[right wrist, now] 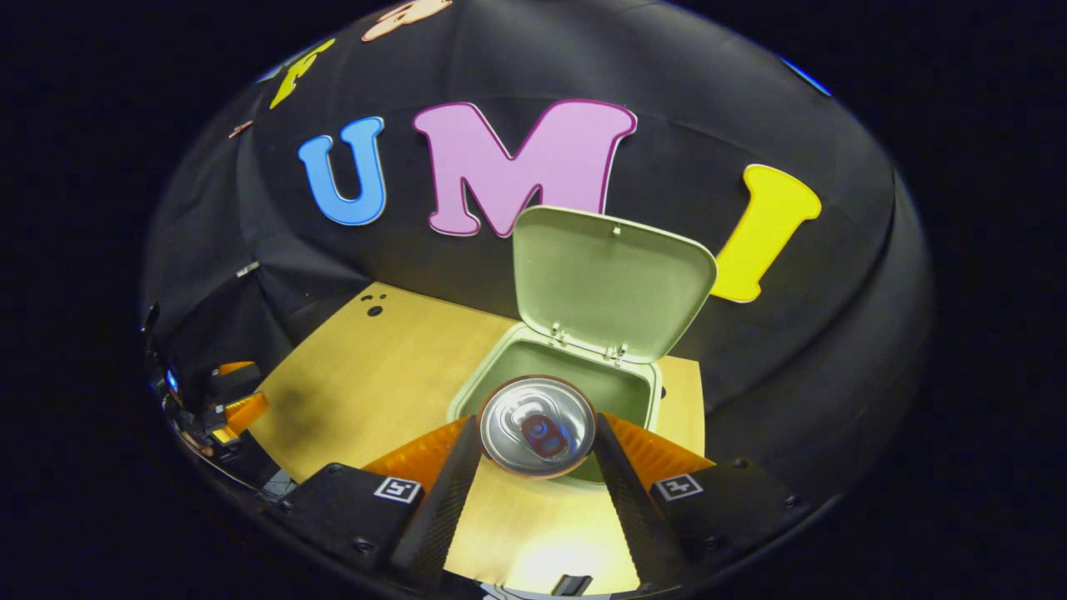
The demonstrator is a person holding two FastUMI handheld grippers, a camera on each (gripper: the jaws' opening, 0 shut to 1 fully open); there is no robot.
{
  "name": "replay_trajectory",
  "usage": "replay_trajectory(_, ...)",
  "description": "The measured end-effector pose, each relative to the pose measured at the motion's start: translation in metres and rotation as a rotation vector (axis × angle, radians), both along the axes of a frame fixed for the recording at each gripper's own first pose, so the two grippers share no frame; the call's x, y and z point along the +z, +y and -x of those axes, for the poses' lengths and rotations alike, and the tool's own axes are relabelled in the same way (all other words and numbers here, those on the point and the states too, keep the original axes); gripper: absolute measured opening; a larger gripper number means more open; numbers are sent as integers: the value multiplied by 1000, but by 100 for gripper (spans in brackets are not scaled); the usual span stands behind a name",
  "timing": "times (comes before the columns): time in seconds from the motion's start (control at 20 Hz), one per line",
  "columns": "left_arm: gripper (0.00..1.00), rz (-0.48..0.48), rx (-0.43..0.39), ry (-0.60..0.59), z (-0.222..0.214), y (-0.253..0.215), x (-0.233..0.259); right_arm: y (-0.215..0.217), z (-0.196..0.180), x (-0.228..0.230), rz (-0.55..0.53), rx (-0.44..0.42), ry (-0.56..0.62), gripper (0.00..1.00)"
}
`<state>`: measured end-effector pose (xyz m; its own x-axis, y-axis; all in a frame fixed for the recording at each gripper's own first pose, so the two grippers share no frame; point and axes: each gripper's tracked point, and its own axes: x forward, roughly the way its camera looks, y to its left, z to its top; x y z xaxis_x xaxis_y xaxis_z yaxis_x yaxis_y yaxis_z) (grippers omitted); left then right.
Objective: Press the lid of the desktop garbage bin to open it, pick up the crumpled paper on the desktop and throw it into the bin, then pick up the pop can on the desktop and drop it into the bin, and finally close the garbage bin lid.
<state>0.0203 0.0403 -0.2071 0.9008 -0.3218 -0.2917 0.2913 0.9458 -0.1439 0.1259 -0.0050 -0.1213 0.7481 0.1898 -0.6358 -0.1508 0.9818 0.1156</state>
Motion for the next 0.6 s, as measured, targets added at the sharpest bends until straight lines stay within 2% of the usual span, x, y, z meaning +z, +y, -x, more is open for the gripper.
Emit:
replay_trajectory(0.25,96,-4,27,14,-1,10,-4,-1,-33,-34,18,-10,46,86)
replay_trajectory(0.6,96,-13,68,17,0,26,-2,-1,-47,-95,11,-32,157,86)
